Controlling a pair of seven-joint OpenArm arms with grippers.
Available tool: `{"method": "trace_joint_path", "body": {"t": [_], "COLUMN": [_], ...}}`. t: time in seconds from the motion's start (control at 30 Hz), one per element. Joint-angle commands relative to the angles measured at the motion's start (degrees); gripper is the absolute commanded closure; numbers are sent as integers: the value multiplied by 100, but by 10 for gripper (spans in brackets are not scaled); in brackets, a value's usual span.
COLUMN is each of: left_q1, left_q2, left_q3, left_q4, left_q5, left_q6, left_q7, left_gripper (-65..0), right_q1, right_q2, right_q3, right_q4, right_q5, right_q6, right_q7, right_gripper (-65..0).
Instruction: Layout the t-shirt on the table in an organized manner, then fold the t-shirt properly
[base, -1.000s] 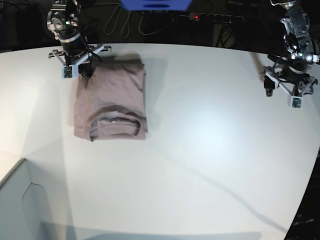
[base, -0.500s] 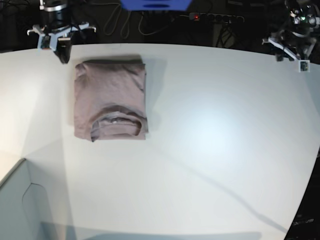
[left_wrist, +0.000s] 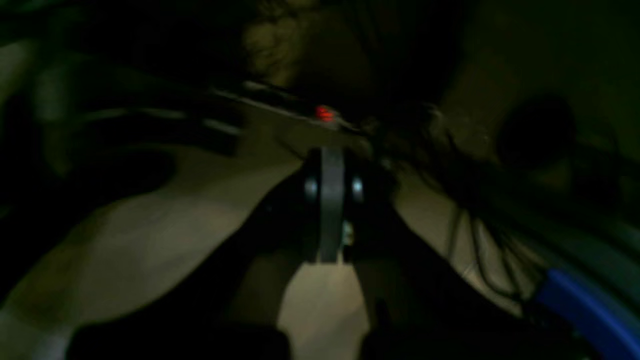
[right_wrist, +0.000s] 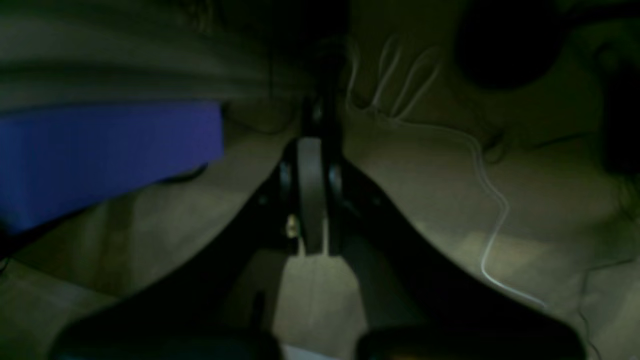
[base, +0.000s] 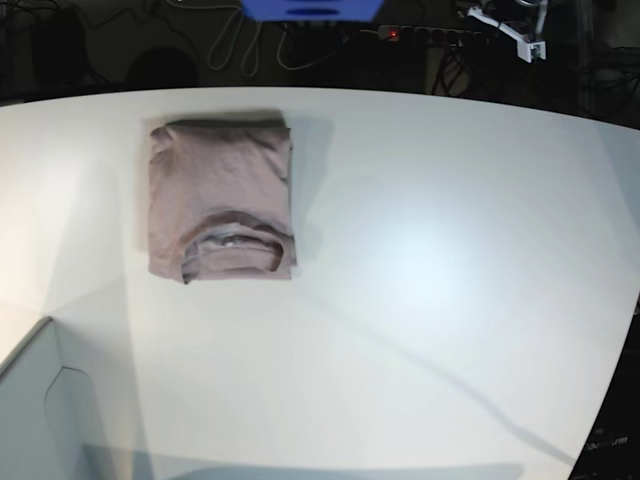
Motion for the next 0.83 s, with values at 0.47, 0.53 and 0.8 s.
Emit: {"method": "trace_joint_path", "body": {"t": [0.47,0.53,0.8], "left_q1": [-1977,-1960,-1960], "left_q2": [-383,-242,-5], "left_q3": [1960,2022,2198], "left_q4": [-3957,-3931,-3931], "left_q5": [30,91,302], "left_q6": [441,775,1030], "left_q7": [-921,-877,-877], "left_gripper": [0,0,0], "right_q1": [2762,2771,2788], "right_q2": [227,227,227], "right_q3": [-232,-240,-240], "right_q4": [-4896,-4905,-4922], "right_q5": [751,733,725], "right_q6": [-1315,-1869,-3196], "right_q7": [1697,1890,1890], "right_gripper": [0,0,0]}}
